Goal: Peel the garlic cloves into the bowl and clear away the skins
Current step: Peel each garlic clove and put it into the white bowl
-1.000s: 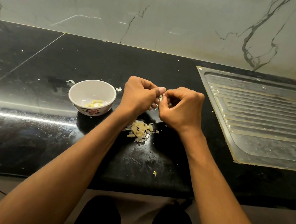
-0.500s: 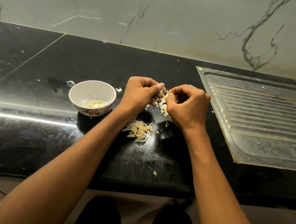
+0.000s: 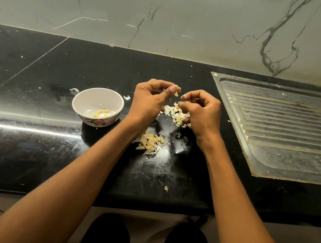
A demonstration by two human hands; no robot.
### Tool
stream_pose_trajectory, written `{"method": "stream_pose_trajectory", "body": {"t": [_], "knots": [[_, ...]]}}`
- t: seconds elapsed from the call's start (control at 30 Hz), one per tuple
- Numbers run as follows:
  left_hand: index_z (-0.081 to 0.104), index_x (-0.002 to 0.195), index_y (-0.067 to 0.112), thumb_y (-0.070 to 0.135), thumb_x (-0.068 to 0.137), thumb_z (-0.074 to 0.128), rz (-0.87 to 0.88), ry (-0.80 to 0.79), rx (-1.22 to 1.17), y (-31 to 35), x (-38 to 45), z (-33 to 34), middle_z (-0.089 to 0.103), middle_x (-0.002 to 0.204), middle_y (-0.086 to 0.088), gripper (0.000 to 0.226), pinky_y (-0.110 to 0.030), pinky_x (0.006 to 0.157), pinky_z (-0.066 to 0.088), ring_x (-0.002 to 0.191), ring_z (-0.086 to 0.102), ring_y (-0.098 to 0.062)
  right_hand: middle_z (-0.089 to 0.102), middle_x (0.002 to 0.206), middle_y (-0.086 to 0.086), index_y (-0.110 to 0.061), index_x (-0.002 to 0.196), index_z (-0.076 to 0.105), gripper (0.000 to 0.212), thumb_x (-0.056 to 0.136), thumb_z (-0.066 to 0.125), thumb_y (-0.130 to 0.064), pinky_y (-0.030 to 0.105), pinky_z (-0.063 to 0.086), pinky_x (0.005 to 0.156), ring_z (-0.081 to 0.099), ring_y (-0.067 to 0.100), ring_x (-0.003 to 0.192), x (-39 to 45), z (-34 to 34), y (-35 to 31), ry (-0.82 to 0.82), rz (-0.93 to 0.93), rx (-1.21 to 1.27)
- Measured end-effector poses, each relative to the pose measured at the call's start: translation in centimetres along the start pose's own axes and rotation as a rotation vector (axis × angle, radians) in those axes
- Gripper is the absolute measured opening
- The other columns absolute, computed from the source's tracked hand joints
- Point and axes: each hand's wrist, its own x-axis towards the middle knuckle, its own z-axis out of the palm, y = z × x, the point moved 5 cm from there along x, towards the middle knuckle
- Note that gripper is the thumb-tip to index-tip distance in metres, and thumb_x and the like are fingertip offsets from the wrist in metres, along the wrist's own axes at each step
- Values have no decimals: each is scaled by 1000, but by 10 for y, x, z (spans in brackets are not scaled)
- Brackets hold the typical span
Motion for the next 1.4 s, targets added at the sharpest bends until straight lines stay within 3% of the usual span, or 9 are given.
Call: {"method": "stream_pose_trajectory", "body": {"t": [0.17,0.27,0.37,0.6,1.13,1.4], "knots": [[78,100,2,10,94,73,37,-8,2,-1,-1,2,75,91,-22,11,-22,56,48,72,63,-19,70,72,15,9,89,76,15,89,71,-5,23,46,44,62,18,56,-6,5,-5,-74,133,239],[78,100,3,11,94,73,31,-33,15,-3,0,3,76,92,-20,11,-25,60,51,78,67,-24,71,68,12,7,88,77,11,87,71,-2,21,46,44,62,17,55,-6,4,-2,-32,172,271],[79,97,4,10,92,75,23,-37,30,-2,-2,3,76,87,-16,9,-25,61,52,72,66,-15,70,69,13,9,90,76,11,86,71,0,22,47,45,62,16,55,-6,2,-2,-1,185,307],[80,95,2,3,86,78,12,-64,47,-1,-4,4,78,85,-12,10,-27,64,58,75,73,-19,70,68,14,6,83,76,4,84,72,5,22,50,47,61,15,53,-6,-1,-5,28,155,295],[81,91,1,-8,80,79,73,-49,94,5,-8,3,78,81,-11,14,-27,69,59,72,75,-19,71,65,15,0,78,77,11,84,74,7,25,52,45,63,23,54,-7,3,-7,51,59,225],[78,93,-1,-9,84,75,-10,-50,-17,2,-6,4,77,81,-17,13,-29,67,60,68,72,-27,69,61,11,-1,77,77,13,85,73,8,25,55,49,62,16,50,-6,2,-4,48,98,277]]}}
